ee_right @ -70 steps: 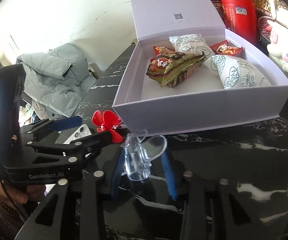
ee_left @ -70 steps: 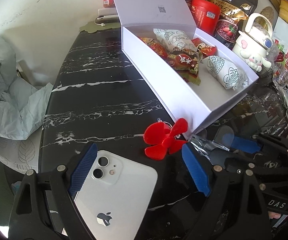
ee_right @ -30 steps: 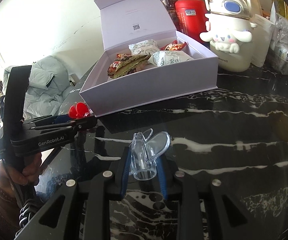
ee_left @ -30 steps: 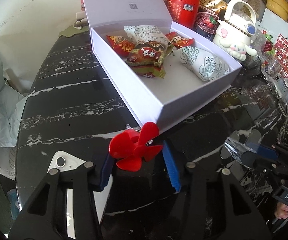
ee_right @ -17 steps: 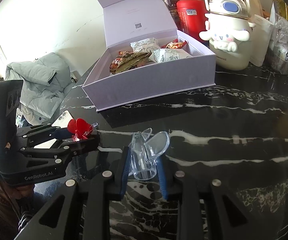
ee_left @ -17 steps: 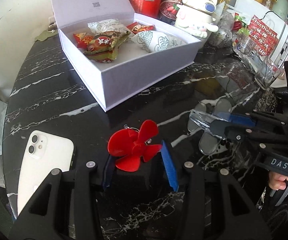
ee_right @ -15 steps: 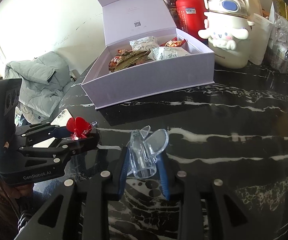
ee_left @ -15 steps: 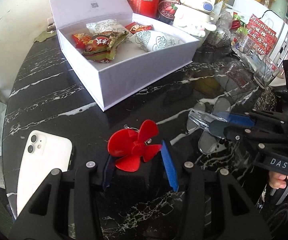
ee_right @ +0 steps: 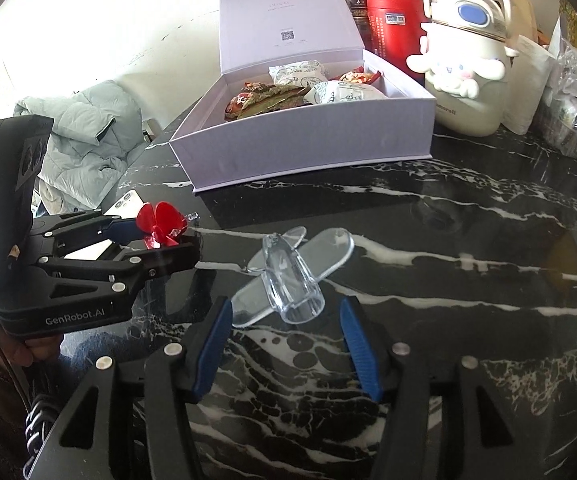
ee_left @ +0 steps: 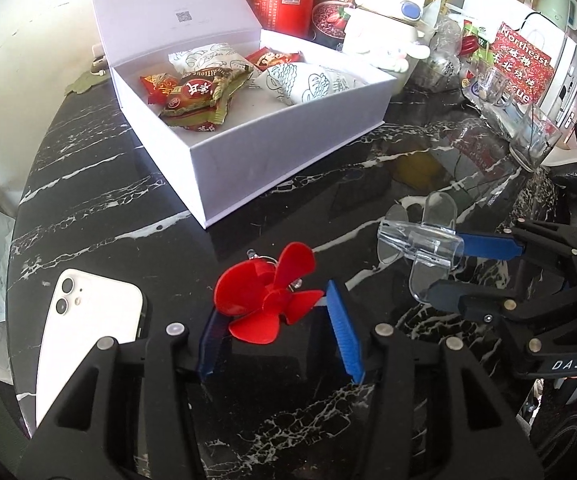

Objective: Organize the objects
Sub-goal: 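Lift the red pinwheel with left gripper while right gripper lifts the clear plastic piece, then carry the pinwheel with left gripper while right gripper carries the plastic piece toward the box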

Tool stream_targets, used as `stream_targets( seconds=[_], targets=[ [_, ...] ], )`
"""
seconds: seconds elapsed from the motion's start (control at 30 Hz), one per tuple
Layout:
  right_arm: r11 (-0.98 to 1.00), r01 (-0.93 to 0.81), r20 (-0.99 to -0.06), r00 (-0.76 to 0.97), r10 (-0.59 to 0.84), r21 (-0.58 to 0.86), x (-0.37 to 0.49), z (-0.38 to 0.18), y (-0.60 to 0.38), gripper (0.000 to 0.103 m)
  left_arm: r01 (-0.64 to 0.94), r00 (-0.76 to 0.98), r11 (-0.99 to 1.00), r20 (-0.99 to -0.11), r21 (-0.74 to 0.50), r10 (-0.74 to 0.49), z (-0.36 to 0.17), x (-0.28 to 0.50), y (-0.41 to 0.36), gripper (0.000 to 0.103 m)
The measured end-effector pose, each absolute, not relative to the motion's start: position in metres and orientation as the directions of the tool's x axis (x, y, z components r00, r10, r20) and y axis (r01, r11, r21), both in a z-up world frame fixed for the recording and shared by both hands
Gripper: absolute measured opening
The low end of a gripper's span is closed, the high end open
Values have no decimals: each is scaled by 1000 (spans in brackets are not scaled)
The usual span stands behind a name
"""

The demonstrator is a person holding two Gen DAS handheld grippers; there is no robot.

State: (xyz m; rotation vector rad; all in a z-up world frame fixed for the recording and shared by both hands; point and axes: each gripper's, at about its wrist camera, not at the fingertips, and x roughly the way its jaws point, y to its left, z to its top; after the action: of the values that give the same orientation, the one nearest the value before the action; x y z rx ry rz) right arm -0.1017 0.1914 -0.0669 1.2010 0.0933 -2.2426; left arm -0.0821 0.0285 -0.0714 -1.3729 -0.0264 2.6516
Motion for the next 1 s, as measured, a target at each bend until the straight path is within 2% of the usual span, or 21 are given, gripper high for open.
stream_targets(
  seconds=[0.6,0.83,1.0],
  targets=[
    [-819,547,-747,-469,-471,173,-90,-55,200,58,-128,-575,-987,-804,-95,152,-70,-83,29,48],
    [-805,573,-742,-472,-477,153,-87,-54,196,69,-134,-570,-986,-807,-97,156,-72,-83,29,48],
    [-810,572,-750,-479,-457,128,-89,-57,189,71,-127,-572,-986,-805,-104,158,-72,-83,26,48]
  ],
)
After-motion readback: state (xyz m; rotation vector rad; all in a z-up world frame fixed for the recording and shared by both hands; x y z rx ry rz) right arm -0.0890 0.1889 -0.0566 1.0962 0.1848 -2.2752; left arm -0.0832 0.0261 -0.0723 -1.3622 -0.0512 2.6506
